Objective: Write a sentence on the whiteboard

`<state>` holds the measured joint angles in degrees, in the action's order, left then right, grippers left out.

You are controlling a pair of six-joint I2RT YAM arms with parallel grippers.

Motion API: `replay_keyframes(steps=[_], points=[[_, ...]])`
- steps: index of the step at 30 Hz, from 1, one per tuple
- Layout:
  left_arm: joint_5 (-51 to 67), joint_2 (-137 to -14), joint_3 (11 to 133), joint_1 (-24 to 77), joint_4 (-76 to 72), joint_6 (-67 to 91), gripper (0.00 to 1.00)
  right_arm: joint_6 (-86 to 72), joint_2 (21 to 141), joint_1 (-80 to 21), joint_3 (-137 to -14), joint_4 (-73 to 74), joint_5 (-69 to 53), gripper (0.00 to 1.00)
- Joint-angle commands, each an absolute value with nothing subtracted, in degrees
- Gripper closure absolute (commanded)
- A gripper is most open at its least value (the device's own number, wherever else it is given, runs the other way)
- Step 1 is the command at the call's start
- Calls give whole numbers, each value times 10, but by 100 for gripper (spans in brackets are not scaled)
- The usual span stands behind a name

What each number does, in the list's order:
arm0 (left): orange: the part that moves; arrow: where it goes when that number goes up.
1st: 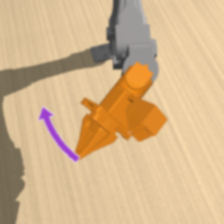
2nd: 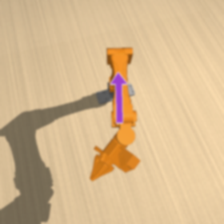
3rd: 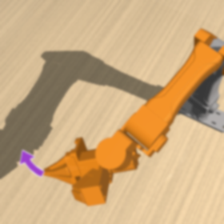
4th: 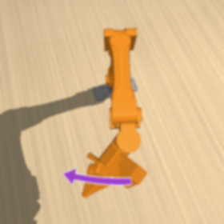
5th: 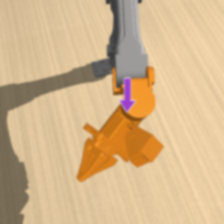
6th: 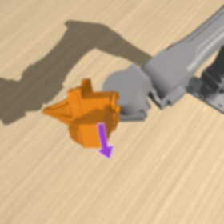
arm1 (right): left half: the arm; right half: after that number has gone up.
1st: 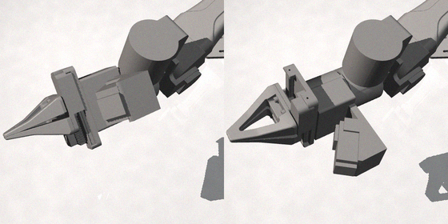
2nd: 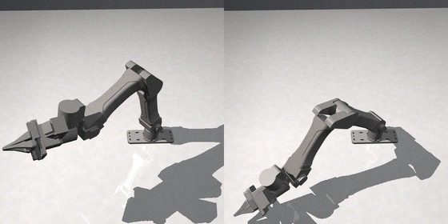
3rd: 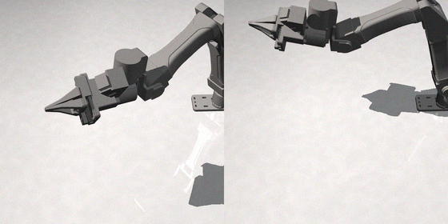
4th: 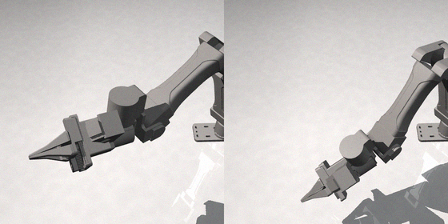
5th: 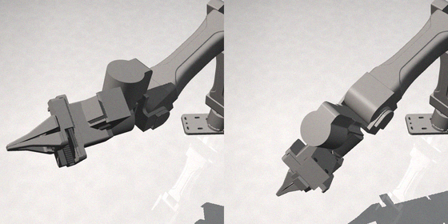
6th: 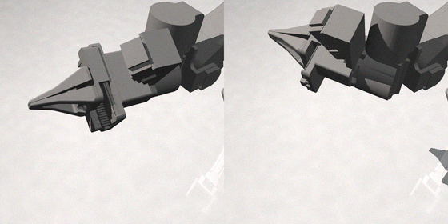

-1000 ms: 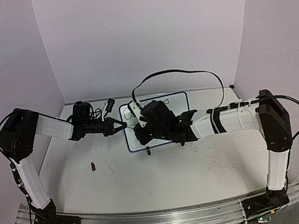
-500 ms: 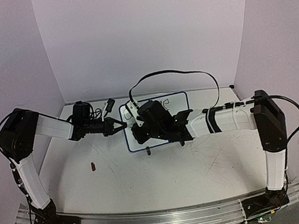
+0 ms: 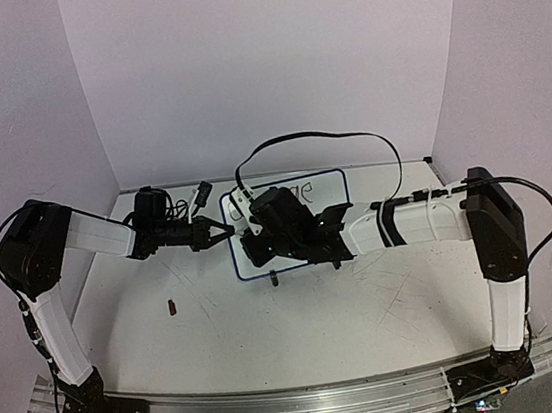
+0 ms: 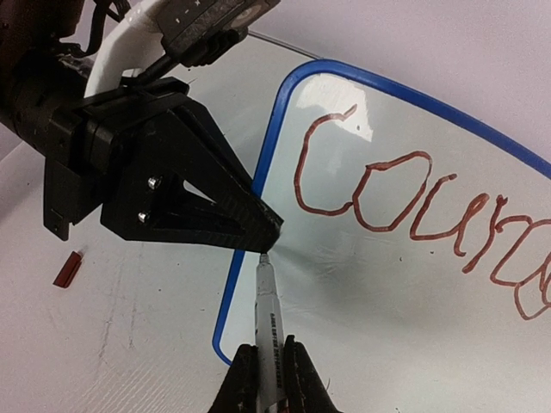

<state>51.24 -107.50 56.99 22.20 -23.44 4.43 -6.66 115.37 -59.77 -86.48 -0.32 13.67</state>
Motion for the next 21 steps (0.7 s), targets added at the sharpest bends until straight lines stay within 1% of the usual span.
replay_keyframes(steps=[1, 4, 7, 11, 17, 21], points=[[424, -1072, 581, 221, -209, 6, 100, -67, 1156, -597, -879, -2, 157, 100], [425, -1074, 582, 220, -209, 6, 100, -68, 1143, -597, -865, -6, 148, 100], [425, -1075, 583, 220, -208, 6, 100, -65, 1107, -597, -807, -69, 118, 100], [425, -1076, 583, 220, -208, 6, 100, -70, 1084, -597, -779, -88, 108, 100], [424, -1076, 585, 221, -207, 5, 100, -65, 1100, -598, -793, -86, 116, 100], [424, -1074, 584, 222, -206, 4, 100, -64, 1129, -597, -830, -69, 136, 100]])
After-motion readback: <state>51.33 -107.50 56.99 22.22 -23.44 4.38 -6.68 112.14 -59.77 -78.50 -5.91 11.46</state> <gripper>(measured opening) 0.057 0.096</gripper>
